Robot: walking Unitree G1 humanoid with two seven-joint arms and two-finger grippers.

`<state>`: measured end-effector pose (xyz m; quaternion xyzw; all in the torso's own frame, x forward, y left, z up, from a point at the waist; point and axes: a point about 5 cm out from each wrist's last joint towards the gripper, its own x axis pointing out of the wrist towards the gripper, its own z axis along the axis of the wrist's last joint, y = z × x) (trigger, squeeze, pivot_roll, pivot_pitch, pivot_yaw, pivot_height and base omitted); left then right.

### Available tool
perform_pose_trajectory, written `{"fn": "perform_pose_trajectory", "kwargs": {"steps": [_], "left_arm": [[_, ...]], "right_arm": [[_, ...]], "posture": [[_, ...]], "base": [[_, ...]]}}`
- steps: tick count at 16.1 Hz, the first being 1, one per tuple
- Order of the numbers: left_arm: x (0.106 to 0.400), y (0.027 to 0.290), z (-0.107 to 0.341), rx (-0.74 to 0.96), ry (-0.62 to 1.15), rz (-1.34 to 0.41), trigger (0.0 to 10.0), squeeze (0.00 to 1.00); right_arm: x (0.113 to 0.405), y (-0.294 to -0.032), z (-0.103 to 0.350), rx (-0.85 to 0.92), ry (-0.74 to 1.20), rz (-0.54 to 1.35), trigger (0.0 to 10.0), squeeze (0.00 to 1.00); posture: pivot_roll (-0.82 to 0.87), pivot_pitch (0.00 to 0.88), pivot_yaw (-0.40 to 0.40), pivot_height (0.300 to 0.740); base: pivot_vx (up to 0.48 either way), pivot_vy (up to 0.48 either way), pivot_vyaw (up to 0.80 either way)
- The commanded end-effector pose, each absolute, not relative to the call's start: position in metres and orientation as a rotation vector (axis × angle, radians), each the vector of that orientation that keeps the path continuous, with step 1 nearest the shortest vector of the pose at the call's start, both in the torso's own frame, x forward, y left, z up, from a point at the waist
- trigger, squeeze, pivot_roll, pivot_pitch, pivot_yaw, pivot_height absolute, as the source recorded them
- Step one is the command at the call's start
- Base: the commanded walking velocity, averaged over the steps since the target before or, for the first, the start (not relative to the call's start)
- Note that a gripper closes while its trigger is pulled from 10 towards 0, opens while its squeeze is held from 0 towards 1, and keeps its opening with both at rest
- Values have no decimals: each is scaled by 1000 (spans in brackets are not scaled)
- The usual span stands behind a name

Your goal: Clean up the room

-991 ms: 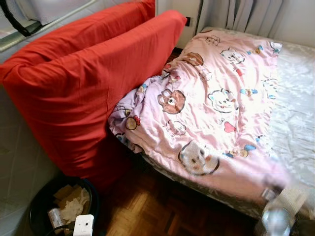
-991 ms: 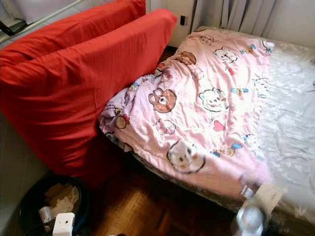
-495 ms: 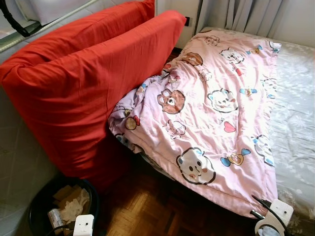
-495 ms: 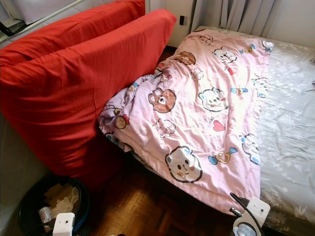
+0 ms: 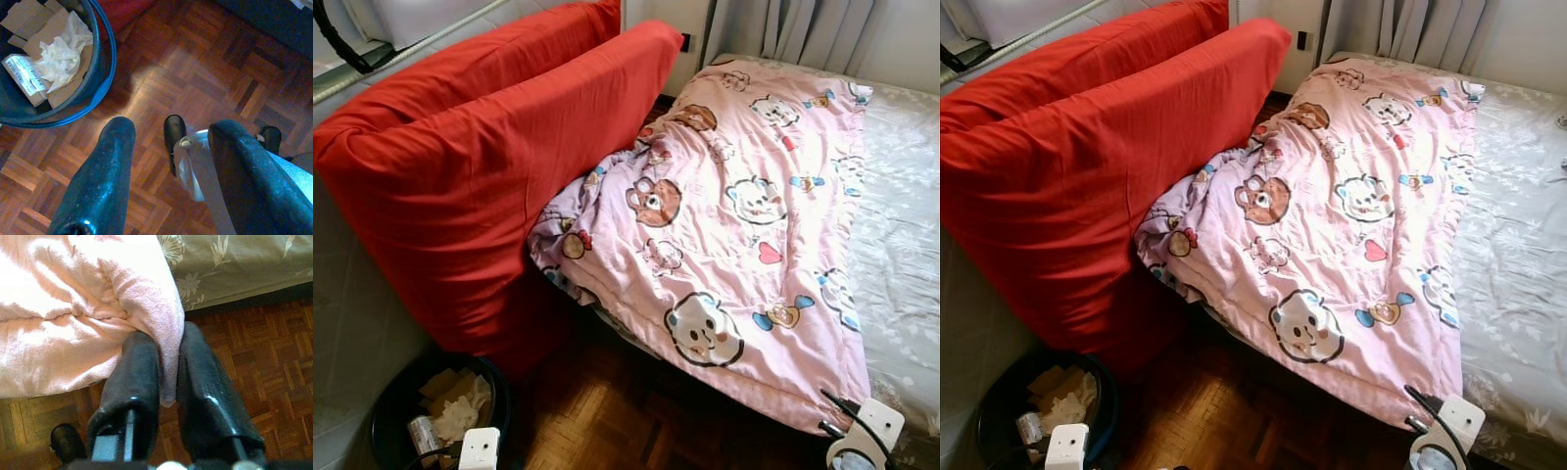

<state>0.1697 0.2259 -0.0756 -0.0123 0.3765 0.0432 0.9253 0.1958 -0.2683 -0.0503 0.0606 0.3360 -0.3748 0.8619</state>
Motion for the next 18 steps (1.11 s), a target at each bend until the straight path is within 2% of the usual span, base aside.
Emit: {"fn": "perform_pose_trajectory", "kwargs": {"steps": [1,6,7,8,9,10,13,14,18], "left_arm": [[161,227,-80,-9,808,87,10000,0],[161,227,-80,-7,810,88,10000,0],[160,228,-80,-6,812,87,10000,0],[161,228,-80,-5,813,86,10000,0],[160,227,-80,-4,813,87,10000,0],[161,227,-80,-4,812,87,10000,0],[161,227,-80,-2,812,90,10000,0],[162,227,-80,-2,815,91,10000,0],[164,224,-80,-15,823,100,10000,0]], "right_arm": [[189,-272,-54,128,727,-810,10000,1000],[186,-273,-55,131,735,-826,10000,1000],[185,-273,-56,132,738,-825,10000,914],[184,-272,-57,138,743,-817,10000,396],[184,-270,-58,152,742,-797,10000,0],[189,-257,-61,142,746,-658,10000,0],[189,-229,-70,149,788,-421,10000,0],[185,-211,-77,170,836,-284,10000,0],[174,-196,-86,89,943,-168,10000,0]], "posture": [[59,151,-23,740],[58,149,-24,740],[58,148,-24,740],[58,147,-25,740],[57,146,-24,740],[60,144,-26,740],[46,140,-30,740],[46,137,-31,740],[40,134,-28,740]], "base": [[0,0,0],[0,0,0],[0,0,0],[0,0,0],[0,0,0],[0,0,0],[0,0,0],[0,0,0],[0,0,0]]}}
